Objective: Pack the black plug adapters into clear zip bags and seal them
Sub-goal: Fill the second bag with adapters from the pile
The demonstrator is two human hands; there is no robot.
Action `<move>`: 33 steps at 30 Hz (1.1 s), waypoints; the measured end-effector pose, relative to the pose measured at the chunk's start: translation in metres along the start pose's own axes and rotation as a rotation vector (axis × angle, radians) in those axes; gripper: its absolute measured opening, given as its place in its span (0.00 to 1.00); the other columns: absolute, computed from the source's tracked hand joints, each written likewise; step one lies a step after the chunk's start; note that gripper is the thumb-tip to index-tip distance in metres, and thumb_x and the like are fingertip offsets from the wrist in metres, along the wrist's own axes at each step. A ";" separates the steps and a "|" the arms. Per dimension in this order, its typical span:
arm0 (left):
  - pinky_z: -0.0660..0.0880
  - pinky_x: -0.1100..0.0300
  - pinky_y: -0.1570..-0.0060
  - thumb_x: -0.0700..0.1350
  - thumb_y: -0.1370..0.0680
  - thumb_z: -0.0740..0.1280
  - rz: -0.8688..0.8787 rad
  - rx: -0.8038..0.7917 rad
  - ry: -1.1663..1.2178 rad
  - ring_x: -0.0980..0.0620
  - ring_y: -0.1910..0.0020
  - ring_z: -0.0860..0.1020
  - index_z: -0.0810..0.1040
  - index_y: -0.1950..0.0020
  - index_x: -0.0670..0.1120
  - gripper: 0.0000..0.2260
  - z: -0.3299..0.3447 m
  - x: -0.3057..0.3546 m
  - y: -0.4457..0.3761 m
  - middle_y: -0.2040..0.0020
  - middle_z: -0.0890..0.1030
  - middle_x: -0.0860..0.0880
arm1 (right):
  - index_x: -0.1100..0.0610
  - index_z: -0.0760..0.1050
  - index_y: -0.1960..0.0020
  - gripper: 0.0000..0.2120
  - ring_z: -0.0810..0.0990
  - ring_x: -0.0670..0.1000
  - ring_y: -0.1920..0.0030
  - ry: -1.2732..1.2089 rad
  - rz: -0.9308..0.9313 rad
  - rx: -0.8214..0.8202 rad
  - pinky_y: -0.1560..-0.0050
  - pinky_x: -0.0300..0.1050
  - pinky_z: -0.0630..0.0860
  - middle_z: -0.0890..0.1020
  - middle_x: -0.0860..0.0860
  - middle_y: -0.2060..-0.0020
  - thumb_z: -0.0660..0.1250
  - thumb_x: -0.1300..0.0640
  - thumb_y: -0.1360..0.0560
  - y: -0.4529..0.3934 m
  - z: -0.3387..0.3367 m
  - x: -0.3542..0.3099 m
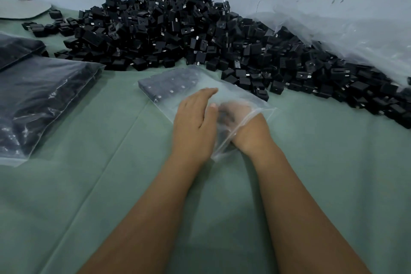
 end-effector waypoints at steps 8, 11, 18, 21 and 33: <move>0.54 0.57 0.27 0.48 0.19 0.59 -0.131 -0.328 -0.420 0.51 0.25 0.61 0.72 0.28 0.51 0.20 0.001 -0.015 0.000 0.25 0.67 0.50 | 0.59 0.72 0.69 0.09 0.72 0.52 0.66 -0.273 0.071 0.836 0.68 0.46 0.65 0.75 0.51 0.71 0.55 0.64 0.33 0.041 -0.035 0.015; 0.57 0.57 0.27 0.47 0.20 0.61 -0.128 -0.430 -0.417 0.52 0.26 0.63 0.75 0.31 0.52 0.18 -0.018 -0.017 0.001 0.25 0.68 0.52 | 0.51 0.72 0.67 0.12 0.75 0.49 0.62 -0.449 0.271 0.841 0.64 0.44 0.69 0.78 0.47 0.65 0.56 0.65 0.31 0.034 -0.039 0.033; 0.72 0.59 0.62 0.49 0.22 0.62 -0.301 -0.312 -0.537 0.51 0.61 0.78 0.82 0.60 0.52 0.11 -0.084 -0.024 -0.023 0.59 0.82 0.52 | 0.45 0.76 0.54 0.15 0.77 0.47 0.53 -0.484 0.304 0.645 0.56 0.42 0.72 0.80 0.47 0.49 0.56 0.63 0.25 0.016 -0.035 0.050; 0.75 0.53 0.55 0.49 0.21 0.62 -0.095 -0.181 -0.528 0.47 0.55 0.78 0.82 0.53 0.47 0.10 -0.078 -0.021 -0.018 0.55 0.83 0.49 | 0.42 0.72 0.36 0.21 0.71 0.51 0.41 -0.371 0.306 0.451 0.42 0.46 0.69 0.73 0.47 0.43 0.57 0.59 0.25 0.011 -0.031 0.057; 0.60 0.60 0.30 0.53 0.22 0.66 0.025 -0.605 -0.372 0.55 0.29 0.65 0.75 0.33 0.60 0.16 -0.061 -0.025 0.000 0.30 0.70 0.54 | 0.39 0.53 0.24 0.28 0.57 0.54 0.28 0.223 0.310 0.127 0.32 0.50 0.53 0.60 0.50 0.25 0.52 0.42 0.23 0.006 -0.021 0.049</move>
Point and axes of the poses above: each hand's wrist, its own y-axis away from the middle knuckle, its own z-axis out of the palm, x = y × z, the point moved 2 cm from there along -y, towards the middle knuckle
